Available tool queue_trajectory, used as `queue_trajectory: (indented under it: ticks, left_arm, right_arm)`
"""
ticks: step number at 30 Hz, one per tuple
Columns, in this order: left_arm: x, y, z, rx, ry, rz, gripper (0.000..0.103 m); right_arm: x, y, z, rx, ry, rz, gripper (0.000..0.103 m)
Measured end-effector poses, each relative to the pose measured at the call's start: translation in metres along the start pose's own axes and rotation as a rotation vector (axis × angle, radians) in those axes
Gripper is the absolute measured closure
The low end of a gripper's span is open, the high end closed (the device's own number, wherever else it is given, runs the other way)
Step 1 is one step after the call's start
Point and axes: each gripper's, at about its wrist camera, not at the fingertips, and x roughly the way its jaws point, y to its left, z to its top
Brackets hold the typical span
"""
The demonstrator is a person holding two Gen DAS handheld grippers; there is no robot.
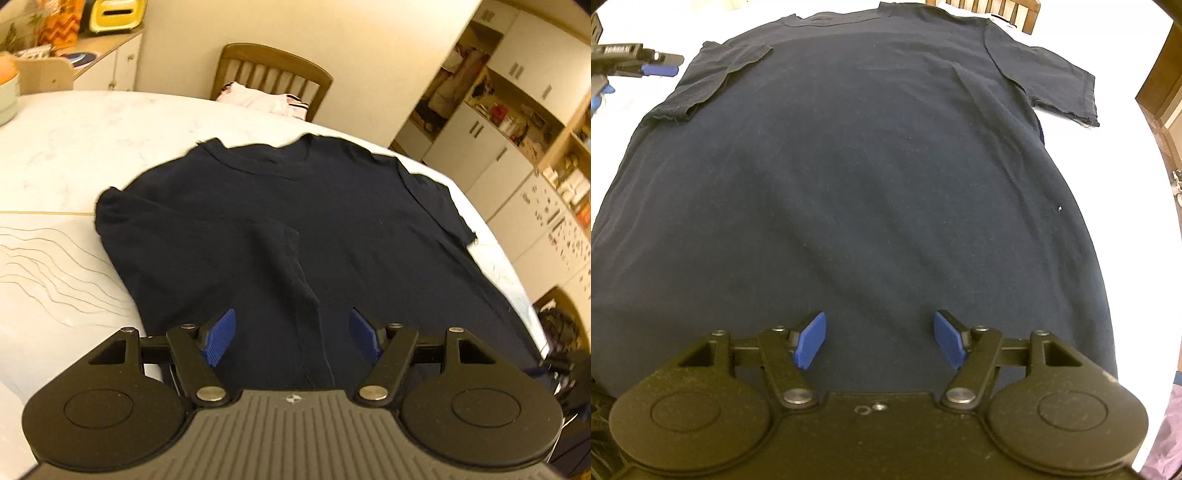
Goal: Fold clothes
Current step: 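Open the left gripper and release the folded side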
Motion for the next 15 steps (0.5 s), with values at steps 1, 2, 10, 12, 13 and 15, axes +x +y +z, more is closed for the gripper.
queue_trajectory:
  ticks: [1, 2, 10, 12, 13, 15]
  left_arm:
    - [0.005, -0.005, -0.001, 0.022, 0.002, -0.001, 0.036]
    - [0.009, -0.01, -0.002, 0.044, 0.004, -0.002, 0.036]
    - [0.065, -0.043, 0.003, 0.162, 0.034, 0.045, 0.036]
    - [0.078, -0.052, 0.0, 0.177, 0.064, 0.041, 0.032]
    - [0.081, -0.058, -0.003, 0.196, 0.054, 0.052, 0.031]
    - [0.081, -0.068, -0.01, 0.214, 0.07, 0.057, 0.027]
  right_arm:
    - [-0.001, -0.002, 0.001, 0.001, -0.002, 0.0, 0.0]
    - [-0.002, -0.005, 0.002, 0.001, -0.004, -0.001, 0.0]
    - [-0.005, -0.034, 0.024, -0.059, -0.044, 0.011, 0.0]
    - [-0.007, -0.047, 0.032, -0.069, -0.063, 0.019, 0.0]
    - [-0.007, -0.055, 0.037, -0.073, -0.074, 0.02, 0.0]
    - [-0.007, -0.077, 0.052, -0.069, -0.096, 0.011, 0.0]
